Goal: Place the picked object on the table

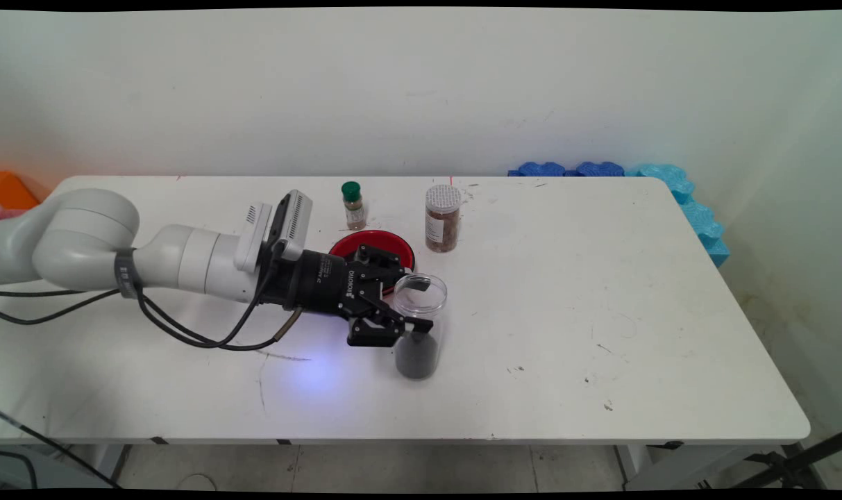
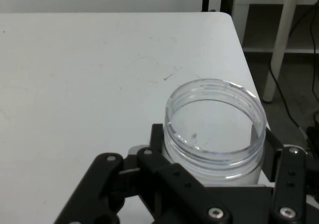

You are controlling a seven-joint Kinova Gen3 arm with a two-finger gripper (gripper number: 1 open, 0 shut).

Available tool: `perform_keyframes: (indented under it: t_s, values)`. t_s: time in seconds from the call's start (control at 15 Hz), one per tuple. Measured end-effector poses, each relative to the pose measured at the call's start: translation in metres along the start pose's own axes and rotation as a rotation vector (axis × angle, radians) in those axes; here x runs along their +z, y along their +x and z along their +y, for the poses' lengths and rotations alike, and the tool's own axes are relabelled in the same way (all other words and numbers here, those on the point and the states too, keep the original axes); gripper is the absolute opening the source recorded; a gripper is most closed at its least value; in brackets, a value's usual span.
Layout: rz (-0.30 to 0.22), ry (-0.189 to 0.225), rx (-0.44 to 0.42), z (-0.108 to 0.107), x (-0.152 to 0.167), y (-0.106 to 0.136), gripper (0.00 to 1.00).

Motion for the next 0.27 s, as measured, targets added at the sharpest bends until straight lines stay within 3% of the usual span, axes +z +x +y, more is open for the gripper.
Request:
perform_keyframes:
  t_s: [0.07, 0.13, 0.27]
  values:
    - [0.001, 0.0, -0.001, -0.0002, -0.0002, -0.0007, 0.0]
    - [0.002, 0.001, -0.001, -0.0006, -0.0004, -0.0014, 1.0]
    - [0.002, 0.001, 0.0, -0.0012, -0.0009, -0.0029, 1.0]
